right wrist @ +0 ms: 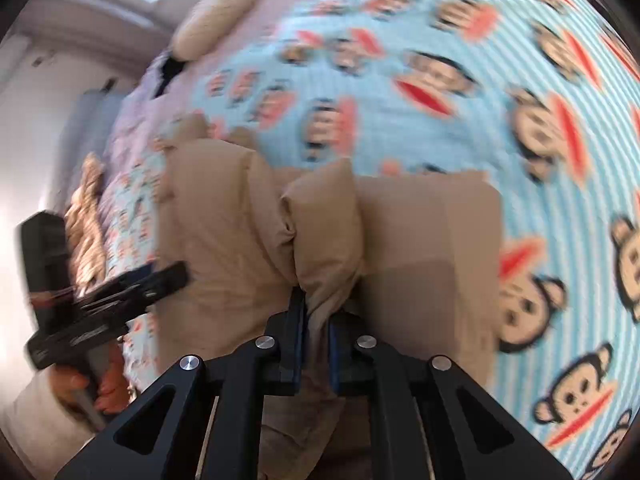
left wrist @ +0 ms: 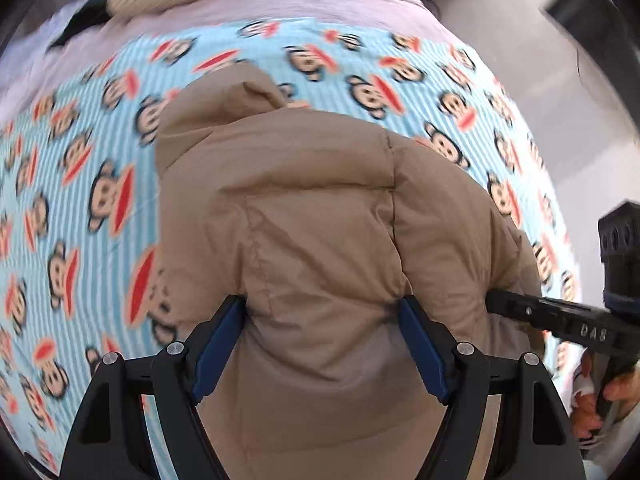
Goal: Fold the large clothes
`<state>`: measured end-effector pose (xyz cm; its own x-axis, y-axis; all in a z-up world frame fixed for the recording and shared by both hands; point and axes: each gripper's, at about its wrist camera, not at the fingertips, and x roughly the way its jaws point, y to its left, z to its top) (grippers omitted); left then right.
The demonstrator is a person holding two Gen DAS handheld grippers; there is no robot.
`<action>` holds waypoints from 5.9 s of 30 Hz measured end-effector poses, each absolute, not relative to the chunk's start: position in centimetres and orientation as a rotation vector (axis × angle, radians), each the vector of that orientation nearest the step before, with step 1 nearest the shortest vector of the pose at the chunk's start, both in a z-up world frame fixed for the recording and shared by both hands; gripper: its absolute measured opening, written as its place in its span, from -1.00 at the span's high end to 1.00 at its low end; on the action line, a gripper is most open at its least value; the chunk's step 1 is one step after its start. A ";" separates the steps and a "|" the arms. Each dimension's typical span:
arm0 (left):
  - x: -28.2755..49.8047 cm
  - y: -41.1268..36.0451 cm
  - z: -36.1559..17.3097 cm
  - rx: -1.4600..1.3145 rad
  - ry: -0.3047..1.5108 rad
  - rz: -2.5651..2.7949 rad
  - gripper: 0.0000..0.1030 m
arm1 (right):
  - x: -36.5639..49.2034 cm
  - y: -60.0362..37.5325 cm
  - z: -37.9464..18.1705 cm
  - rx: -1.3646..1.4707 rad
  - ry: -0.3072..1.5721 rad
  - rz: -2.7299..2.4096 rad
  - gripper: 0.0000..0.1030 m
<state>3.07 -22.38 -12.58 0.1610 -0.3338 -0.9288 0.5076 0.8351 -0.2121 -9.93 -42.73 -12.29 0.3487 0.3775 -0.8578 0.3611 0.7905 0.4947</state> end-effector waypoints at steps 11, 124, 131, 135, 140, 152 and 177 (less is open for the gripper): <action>3.6 -23.0 -13.1 0.218 1.293 -0.566 -0.63 | -14.4 -45.0 -8.0 0.794 1.144 -0.010 0.75; -7.3 -4.8 -7.4 0.174 1.293 -0.343 -0.97 | -21.8 -33.0 -4.1 0.506 1.224 -0.293 -0.67; -5.8 -6.8 -7.6 0.181 1.303 -0.305 -0.97 | -19.8 -35.8 -4.9 0.523 1.264 -0.249 -0.67; -5.1 -7.6 -7.9 0.186 1.318 -0.280 -0.97 | -18.5 -37.5 -5.0 0.523 1.274 -0.223 -0.67; -4.6 -9.0 -8.2 0.203 1.326 -0.290 -0.97 | -17.6 -39.0 -5.9 0.515 1.297 -0.210 -0.67; -3.3 -11.2 -9.7 0.170 1.371 -0.317 -0.97 | -17.2 -42.5 -8.4 0.611 1.322 -0.179 -0.67; 4.2 -10.5 -18.3 -0.361 1.551 -0.678 -0.97 | -16.4 -50.6 -17.3 0.977 1.317 -0.096 -0.67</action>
